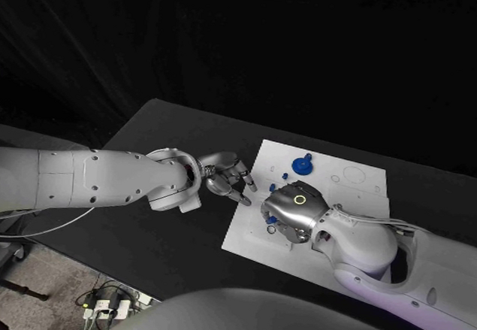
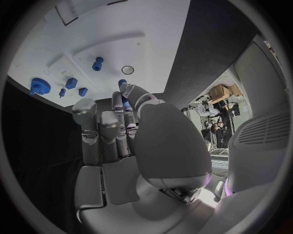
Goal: Assemble the parts on the task board
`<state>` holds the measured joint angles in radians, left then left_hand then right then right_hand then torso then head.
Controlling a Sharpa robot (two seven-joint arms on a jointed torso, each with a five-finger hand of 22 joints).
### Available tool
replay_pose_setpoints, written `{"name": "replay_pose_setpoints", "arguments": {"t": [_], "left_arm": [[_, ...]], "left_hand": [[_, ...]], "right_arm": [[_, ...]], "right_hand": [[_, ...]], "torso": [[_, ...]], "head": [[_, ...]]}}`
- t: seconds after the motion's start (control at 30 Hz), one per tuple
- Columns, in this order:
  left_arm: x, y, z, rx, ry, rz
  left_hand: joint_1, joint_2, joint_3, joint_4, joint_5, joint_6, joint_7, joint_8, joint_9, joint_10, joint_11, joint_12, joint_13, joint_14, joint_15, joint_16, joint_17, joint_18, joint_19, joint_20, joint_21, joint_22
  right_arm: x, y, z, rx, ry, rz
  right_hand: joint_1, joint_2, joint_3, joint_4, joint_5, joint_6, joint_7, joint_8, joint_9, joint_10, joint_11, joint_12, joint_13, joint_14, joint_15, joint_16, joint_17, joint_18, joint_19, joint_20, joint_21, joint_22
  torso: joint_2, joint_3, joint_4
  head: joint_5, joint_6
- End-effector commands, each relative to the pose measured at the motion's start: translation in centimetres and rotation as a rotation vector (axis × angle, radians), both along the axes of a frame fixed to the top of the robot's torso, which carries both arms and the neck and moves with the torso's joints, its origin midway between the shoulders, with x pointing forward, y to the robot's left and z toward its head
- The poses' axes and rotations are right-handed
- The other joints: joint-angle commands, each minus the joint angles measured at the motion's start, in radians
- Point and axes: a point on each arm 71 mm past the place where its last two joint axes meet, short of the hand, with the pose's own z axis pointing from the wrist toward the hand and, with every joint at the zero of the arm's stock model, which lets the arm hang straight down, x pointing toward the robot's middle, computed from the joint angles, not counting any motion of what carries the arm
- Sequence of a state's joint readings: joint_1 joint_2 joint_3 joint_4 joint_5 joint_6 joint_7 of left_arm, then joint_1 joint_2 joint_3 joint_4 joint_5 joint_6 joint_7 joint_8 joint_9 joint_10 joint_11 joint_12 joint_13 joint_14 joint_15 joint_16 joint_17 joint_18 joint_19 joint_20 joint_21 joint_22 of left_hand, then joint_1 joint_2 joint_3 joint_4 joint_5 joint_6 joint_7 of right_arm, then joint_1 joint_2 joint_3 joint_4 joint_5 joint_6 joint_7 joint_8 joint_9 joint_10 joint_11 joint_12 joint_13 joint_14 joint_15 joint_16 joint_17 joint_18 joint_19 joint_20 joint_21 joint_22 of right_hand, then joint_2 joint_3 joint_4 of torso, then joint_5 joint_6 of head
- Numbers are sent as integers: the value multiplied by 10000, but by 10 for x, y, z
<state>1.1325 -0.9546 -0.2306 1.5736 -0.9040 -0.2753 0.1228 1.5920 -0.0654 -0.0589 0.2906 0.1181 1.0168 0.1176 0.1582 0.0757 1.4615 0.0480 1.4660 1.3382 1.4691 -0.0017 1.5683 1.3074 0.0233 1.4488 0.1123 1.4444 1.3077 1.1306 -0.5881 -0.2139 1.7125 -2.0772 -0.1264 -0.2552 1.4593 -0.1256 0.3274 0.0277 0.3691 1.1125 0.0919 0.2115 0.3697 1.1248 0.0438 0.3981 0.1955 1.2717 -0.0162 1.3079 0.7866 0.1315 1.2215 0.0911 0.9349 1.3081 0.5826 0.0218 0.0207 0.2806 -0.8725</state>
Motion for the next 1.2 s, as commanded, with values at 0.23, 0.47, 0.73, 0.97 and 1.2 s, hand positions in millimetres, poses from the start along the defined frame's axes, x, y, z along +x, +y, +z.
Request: {"name": "replay_pose_setpoints", "arguments": {"t": [0.23,0.47,0.73,0.97,1.2], "left_arm": [[0,-4,-1,34,184,-199],[0,-6,-2,31,209,-255],[0,-7,-2,27,241,-305],[0,-7,-2,30,264,-321],[0,-8,-2,40,296,-344]], "left_hand": [[60,121,-6,-2,77,83,7,68,-13,65,-54,-36,912,1017,-3,25,2634,137,60,-17,55,2144],[87,149,3,-3,90,89,4,82,-15,68,-57,-33,915,1017,-6,25,2634,138,58,-19,52,2143],[103,169,8,-3,100,92,2,91,-17,63,-59,-39,907,1017,-8,25,2634,137,60,-21,54,2144],[103,169,8,-3,100,92,2,91,-17,63,-59,-39,907,1017,-8,25,2634,137,60,-21,54,2144],[105,185,9,3,119,93,3,97,-19,65,-59,-38,909,1017,-9,25,2634,138,58,-23,52,2143]], "right_arm": [[-2,-7,-6,-393,654,-394],[-4,-11,-10,-292,810,-522],[-4,-11,-14,-217,826,-550],[-3,-11,-16,-102,783,-585],[-4,-9,-15,42,702,-531]], "right_hand": [[-101,-11,40,-43,-12,208,116,-9,289,51,3,-131,-25,-60,-2,-45,-92,-19,-66,-22,-142,911],[-107,-11,53,-57,-47,209,120,-27,299,50,10,-189,-34,-52,1,-35,-32,-23,-71,-17,-146,911],[-97,-14,62,-73,-36,210,119,-35,304,67,6,-204,-33,-51,-3,-33,-23,-21,-76,-15,-155,910],[-89,-20,72,-89,-17,196,123,-53,306,73,9,-226,-34,-66,-3,-46,-53,-14,-95,-15,-192,901],[-89,-19,77,-93,-7,189,126,-61,307,75,11,-237,-34,-54,-2,-34,-16,-16,-90,-15,-181,904]], "torso": [[5,0,-3],[6,1,5],[3,3,14],[2,0,10],[0,0,2]], "head": [[-36,-1],[-66,-1],[-40,-1],[-21,-1],[-14,-1]]}}
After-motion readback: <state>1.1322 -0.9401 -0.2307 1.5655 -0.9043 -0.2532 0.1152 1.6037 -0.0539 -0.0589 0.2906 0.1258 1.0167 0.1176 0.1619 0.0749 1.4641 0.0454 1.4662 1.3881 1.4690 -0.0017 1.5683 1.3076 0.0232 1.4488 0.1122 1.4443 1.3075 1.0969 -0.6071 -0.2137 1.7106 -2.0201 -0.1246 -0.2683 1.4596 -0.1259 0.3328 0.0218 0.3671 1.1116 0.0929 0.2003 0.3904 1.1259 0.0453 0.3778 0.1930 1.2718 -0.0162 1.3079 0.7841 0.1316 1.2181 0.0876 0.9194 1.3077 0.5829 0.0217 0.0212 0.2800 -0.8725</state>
